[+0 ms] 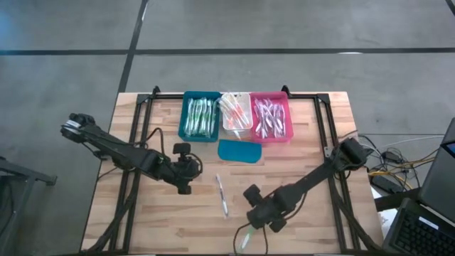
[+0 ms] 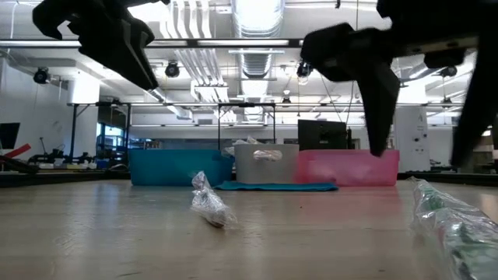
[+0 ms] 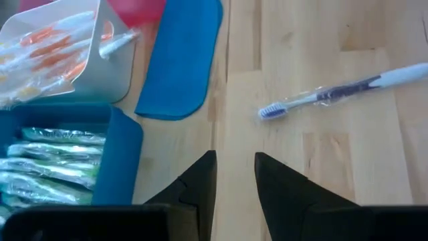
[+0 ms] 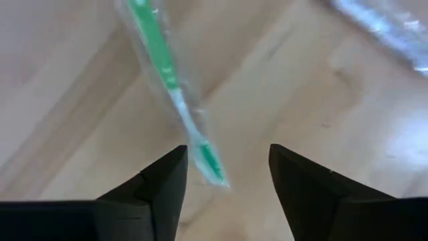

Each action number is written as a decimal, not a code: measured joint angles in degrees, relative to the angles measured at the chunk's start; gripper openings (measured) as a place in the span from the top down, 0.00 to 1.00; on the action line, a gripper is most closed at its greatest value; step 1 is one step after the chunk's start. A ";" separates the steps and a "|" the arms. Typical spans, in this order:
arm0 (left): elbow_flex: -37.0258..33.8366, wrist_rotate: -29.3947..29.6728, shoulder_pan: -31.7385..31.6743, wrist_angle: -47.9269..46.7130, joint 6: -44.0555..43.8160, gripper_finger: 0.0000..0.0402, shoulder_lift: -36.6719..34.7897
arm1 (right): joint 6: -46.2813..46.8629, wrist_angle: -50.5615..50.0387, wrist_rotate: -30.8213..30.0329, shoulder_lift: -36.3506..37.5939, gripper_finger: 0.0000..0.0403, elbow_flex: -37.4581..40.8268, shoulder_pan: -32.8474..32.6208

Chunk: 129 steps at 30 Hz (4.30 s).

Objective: Pick & Place Toothbrushes
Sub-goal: Put the green toothbrush into the blue bin

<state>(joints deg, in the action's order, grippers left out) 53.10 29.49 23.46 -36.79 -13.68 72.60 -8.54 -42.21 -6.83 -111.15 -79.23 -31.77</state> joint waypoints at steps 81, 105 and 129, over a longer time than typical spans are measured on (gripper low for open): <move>-12.06 -15.17 -6.26 42.79 -12.71 0.73 0.24 | -20.86 -16.88 -36.47 9.07 0.97 1.15 -3.48; -7.26 -35.92 -12.76 50.91 -30.44 0.73 6.26 | -50.17 -1.13 -65.40 9.04 0.97 1.26 -4.06; 5.68 -47.06 -13.75 43.45 -27.19 0.52 17.42 | -50.40 -1.22 -69.20 9.31 0.97 1.45 -3.84</move>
<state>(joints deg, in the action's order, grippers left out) 58.78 -17.57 9.72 6.66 -40.87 90.02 -58.95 -43.42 -76.03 -101.84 -77.78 -35.62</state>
